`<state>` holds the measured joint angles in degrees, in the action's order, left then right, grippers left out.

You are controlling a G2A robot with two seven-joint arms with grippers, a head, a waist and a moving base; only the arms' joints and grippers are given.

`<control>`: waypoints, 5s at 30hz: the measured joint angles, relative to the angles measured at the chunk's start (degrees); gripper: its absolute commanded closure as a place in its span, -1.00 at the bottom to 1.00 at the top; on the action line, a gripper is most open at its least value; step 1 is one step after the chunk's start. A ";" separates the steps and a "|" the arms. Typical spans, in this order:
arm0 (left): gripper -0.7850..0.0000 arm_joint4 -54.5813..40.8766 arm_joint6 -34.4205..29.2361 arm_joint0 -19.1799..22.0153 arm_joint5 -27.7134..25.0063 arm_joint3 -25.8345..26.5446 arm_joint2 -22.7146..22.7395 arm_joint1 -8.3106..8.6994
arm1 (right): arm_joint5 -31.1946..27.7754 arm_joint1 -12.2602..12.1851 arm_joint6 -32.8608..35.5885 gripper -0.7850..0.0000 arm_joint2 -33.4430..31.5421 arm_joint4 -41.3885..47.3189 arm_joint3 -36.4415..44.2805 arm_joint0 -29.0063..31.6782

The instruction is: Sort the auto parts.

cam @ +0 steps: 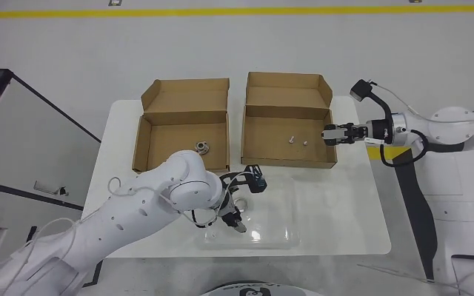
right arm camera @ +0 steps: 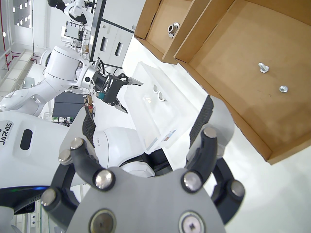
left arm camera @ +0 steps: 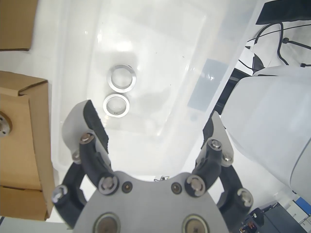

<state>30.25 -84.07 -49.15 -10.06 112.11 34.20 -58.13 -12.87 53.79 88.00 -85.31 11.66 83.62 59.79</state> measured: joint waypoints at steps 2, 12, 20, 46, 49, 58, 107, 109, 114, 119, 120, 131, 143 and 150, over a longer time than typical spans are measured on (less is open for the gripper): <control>-1.00 -0.01 -0.02 -0.01 0.00 0.01 0.03 0.01 | 0.00 0.00 0.00 -1.00 0.00 0.00 0.00 0.00; -1.00 4.09 1.84 -0.89 0.18 -0.86 -0.89 0.01 | 0.00 0.00 0.00 -1.00 0.00 0.00 0.00 0.00; -1.00 12.35 8.07 -2.04 0.11 -0.90 -2.77 -0.57 | 0.00 0.00 0.00 -1.00 0.00 0.00 0.00 0.00; -0.14 23.09 9.38 -1.16 1.87 -7.90 -8.86 -4.53 | 0.00 0.00 0.00 -1.00 0.00 0.00 0.00 0.00; -0.05 23.73 9.66 -1.07 1.87 -8.70 -9.27 -5.06 | 0.00 0.00 0.00 -1.00 0.00 0.00 0.00 0.00; 0.04 28.41 8.74 -0.51 2.08 -10.52 -11.05 -6.69 | 0.00 0.00 0.00 -1.00 0.00 0.00 0.00 0.00; 0.28 25.03 1.26 -0.27 -5.56 -15.80 -10.82 -11.18 | 0.00 0.00 0.00 -1.00 0.00 0.00 0.00 0.00; 0.30 25.03 1.16 -0.20 -5.70 -16.04 -10.86 -11.32 | 0.00 0.00 0.00 -1.00 0.00 0.00 0.00 0.00; 0.40 25.47 0.73 0.10 -5.37 -16.45 -10.73 -11.69 | 0.00 0.00 0.00 -1.00 0.00 0.00 0.00 0.00; 0.46 25.34 -0.67 0.30 -5.62 -16.85 -10.77 -12.02 | 0.00 0.00 0.00 -1.00 0.00 0.00 0.00 0.00; 0.46 25.19 -0.87 0.30 -5.73 -16.95 -10.78 -12.07 | 0.00 0.00 0.00 -1.00 0.00 0.00 0.00 0.00; 0.46 24.07 -0.90 0.26 -6.52 -16.87 -10.62 -12.68 | 0.00 0.00 0.00 -1.00 0.00 0.00 0.00 0.00; 0.45 25.15 -1.19 0.16 -6.47 -18.12 -10.60 -13.15 | 0.00 0.00 0.00 -1.00 0.00 0.00 0.00 0.00; 0.51 25.68 -1.33 -0.07 -6.67 -18.48 -10.45 -13.31 | 0.00 0.00 0.00 -1.00 0.00 0.00 0.00 0.00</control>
<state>55.93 -85.40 -49.21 -16.73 93.63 23.75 -71.44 -12.87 53.79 88.00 -85.31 11.66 83.62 59.79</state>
